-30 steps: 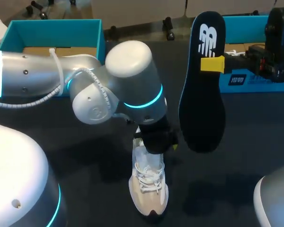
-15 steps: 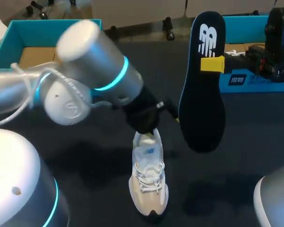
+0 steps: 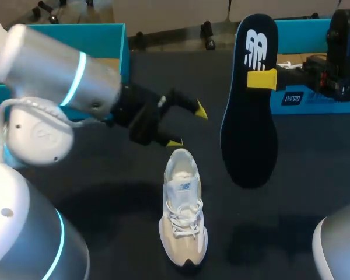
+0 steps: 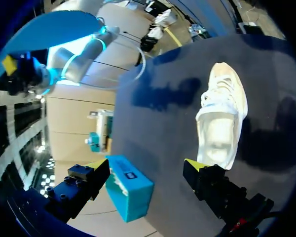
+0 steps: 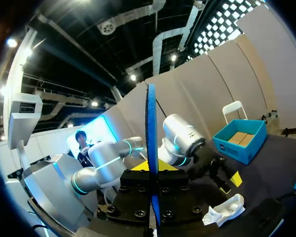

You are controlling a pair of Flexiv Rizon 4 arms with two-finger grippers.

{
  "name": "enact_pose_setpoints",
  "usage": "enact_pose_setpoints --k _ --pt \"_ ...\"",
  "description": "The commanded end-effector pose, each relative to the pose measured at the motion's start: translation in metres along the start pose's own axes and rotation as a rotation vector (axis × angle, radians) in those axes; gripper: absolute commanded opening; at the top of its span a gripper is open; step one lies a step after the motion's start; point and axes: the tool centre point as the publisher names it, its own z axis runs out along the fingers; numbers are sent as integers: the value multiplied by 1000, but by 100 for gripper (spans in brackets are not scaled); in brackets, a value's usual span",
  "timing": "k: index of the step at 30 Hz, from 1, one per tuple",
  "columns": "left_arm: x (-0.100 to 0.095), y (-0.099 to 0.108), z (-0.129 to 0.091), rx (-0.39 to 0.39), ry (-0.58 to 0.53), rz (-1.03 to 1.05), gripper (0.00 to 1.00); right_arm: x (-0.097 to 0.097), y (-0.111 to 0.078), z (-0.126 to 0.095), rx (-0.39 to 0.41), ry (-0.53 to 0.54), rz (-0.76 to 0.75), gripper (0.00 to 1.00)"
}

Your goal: Take the shoe out of the shoebox, open the shoe tongue, remove and reinsert the insole, then place the shoe into the shoebox

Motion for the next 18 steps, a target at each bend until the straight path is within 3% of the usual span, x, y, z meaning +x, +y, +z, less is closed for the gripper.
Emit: enact_pose_setpoints --k 1,11,18 --pt "0 -3 -36 12 -358 6 100 -2 2 3 4 2 2 0" --pt "-20 0 -52 7 -505 52 100 -2 2 3 4 2 2 0" --pt "-27 6 -65 6 -577 71 100 -30 11 -3 28 59 89 0"
